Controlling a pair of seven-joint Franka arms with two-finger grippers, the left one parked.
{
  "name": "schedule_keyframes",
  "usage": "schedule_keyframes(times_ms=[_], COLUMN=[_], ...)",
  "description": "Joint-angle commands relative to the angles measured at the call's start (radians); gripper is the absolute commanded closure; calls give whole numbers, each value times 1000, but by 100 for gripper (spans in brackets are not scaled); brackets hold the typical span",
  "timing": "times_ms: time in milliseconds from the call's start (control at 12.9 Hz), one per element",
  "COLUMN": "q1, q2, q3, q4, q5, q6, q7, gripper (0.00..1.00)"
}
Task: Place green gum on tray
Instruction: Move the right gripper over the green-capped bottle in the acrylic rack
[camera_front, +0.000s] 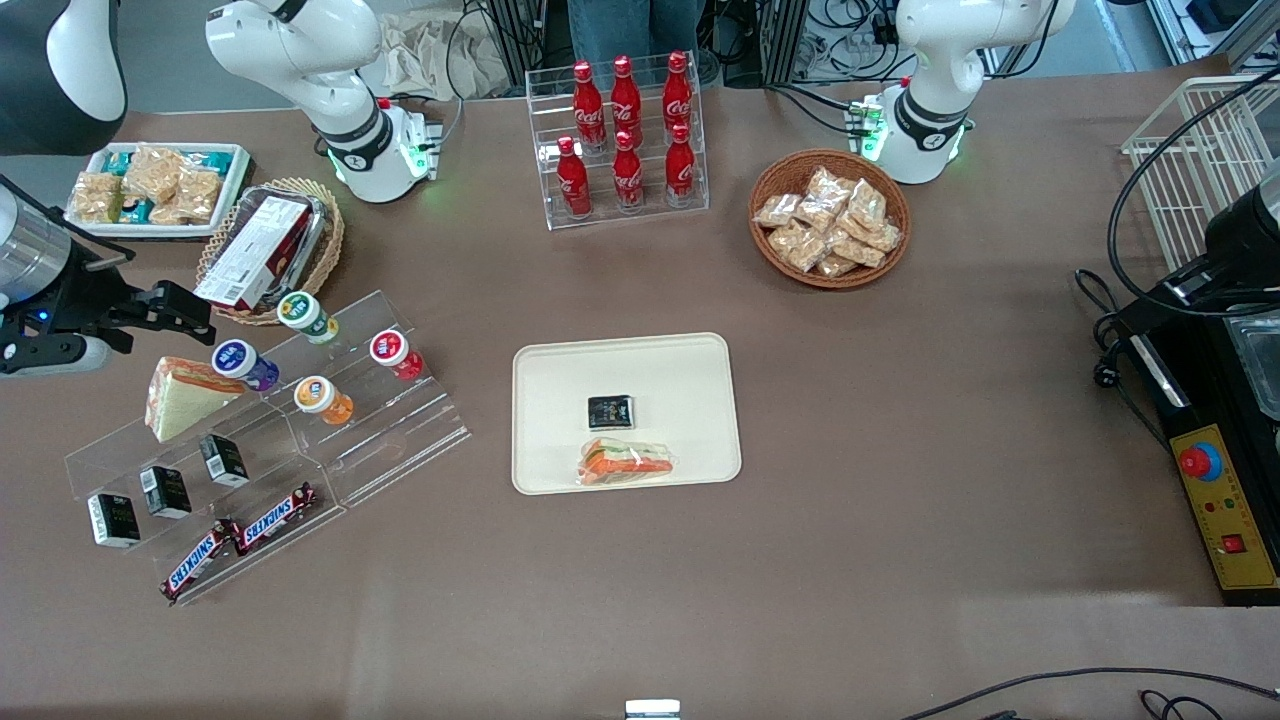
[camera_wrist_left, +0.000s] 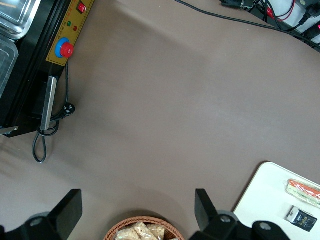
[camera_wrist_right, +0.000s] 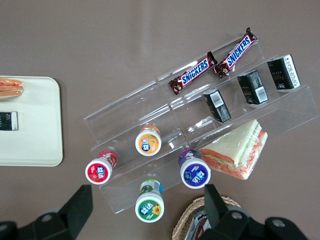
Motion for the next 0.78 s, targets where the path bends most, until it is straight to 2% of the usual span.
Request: schedule_keyframes(times_ms=[0,233,698], q1=[2,22,42], q2=[-12,-68,-301], q3=[4,6,6], q4=[10,-61,-406], q5=[-20,-18,-20], q6=[-20,0,127], q7=[12,11,3], gripper=[1,1,1])
